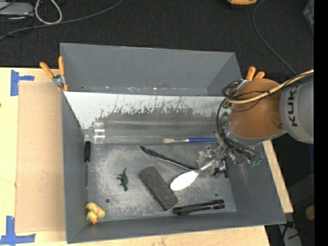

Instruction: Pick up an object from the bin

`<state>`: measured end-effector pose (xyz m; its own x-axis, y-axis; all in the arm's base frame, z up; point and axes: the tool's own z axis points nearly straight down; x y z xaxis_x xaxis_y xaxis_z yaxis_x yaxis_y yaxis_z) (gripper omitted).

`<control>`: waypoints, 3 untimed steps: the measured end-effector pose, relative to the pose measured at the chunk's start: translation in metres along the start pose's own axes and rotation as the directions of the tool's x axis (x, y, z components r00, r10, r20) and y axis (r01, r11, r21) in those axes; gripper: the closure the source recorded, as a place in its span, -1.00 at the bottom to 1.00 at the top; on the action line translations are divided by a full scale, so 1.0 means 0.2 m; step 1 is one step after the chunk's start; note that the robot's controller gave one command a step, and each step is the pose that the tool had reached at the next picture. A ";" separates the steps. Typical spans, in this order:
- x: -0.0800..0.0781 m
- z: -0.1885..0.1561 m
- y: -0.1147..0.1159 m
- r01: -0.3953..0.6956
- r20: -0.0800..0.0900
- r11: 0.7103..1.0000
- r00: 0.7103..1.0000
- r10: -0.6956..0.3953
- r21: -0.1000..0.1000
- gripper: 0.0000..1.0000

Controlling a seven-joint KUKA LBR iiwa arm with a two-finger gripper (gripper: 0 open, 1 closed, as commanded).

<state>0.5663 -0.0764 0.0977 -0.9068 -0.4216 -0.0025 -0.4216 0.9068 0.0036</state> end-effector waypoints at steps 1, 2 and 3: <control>-0.01 -0.16 0.00 0.000 0.009 1.000 1.000 -0.001 0.006 1.00; -0.02 -0.25 0.00 -0.001 0.008 1.000 1.000 0.001 0.005 1.00; -0.02 -0.29 0.00 -0.003 0.012 1.000 1.000 0.003 0.006 1.00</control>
Offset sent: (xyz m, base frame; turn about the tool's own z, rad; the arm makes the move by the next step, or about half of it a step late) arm 0.0022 0.0001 0.0568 -0.0006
